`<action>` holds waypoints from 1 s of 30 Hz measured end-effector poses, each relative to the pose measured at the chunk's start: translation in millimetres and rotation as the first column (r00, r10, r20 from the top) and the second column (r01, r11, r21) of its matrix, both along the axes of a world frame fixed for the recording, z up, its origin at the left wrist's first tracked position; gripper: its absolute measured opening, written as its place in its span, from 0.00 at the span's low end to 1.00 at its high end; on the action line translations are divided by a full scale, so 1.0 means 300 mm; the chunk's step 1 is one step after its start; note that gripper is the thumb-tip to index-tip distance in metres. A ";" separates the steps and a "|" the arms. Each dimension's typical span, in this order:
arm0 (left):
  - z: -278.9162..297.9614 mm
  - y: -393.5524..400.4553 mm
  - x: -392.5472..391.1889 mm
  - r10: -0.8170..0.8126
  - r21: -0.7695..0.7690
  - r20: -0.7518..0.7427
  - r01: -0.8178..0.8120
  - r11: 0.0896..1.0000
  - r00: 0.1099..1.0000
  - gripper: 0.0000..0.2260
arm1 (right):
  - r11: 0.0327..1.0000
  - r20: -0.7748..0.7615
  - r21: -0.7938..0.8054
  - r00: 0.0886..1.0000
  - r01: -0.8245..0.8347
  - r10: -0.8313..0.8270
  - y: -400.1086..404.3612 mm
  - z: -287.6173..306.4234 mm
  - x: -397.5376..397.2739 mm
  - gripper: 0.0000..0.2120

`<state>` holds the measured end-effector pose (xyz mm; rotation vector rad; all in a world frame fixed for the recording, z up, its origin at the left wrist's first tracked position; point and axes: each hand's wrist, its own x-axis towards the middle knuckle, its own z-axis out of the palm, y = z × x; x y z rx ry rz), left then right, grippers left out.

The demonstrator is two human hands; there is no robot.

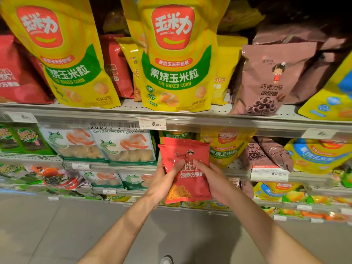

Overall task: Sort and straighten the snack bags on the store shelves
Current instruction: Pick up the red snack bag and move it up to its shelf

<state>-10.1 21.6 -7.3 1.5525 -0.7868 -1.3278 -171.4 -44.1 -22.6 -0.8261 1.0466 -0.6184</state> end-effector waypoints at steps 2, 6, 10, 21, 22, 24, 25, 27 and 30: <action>0.022 0.018 -0.005 0.005 -0.017 0.030 -0.005 1.000 1.000 0.38 | 0.999 -0.011 -0.052 1.000 -0.005 0.004 0.022 0.032 -0.017 0.19; 0.077 0.072 0.017 -0.009 -0.048 0.091 0.013 0.999 0.996 0.38 | 0.982 -0.009 -0.176 0.997 -0.073 0.073 0.074 0.139 -0.042 0.19; 0.187 0.115 0.054 -0.015 -0.160 0.043 0.022 0.987 0.999 0.33 | 0.942 -0.006 -0.312 0.991 -0.126 0.131 0.121 0.265 -0.027 0.25; 0.511 0.165 0.312 -0.008 -0.367 0.140 0.059 0.928 0.990 0.31 | 0.833 0.003 -0.547 0.995 -0.085 0.104 0.176 0.587 0.204 0.24; 0.540 0.165 0.351 -0.024 -0.383 0.147 0.079 0.920 0.989 0.31 | 0.826 0.017 -0.559 0.995 -0.075 0.102 0.180 0.610 0.240 0.20; 0.591 0.166 0.435 -0.048 -0.411 0.150 0.107 0.905 0.987 0.32 | 0.819 0.042 -0.572 0.996 -0.040 0.078 0.195 0.655 0.330 0.15; 0.606 0.163 0.485 -0.056 -0.424 0.151 0.116 0.898 0.987 0.32 | 0.819 0.049 -0.574 0.997 -0.016 0.054 0.203 0.674 0.382 0.15; 0.642 0.170 0.583 -0.063 -0.446 0.143 0.121 0.887 0.988 0.33 | 0.812 0.063 -0.583 0.998 0.027 0.011 0.221 0.700 0.490 0.17; 0.679 0.179 0.740 -0.080 -0.457 0.119 0.126 0.880 0.990 0.36 | 0.804 0.091 -0.586 0.994 0.097 -0.053 0.244 0.722 0.669 0.20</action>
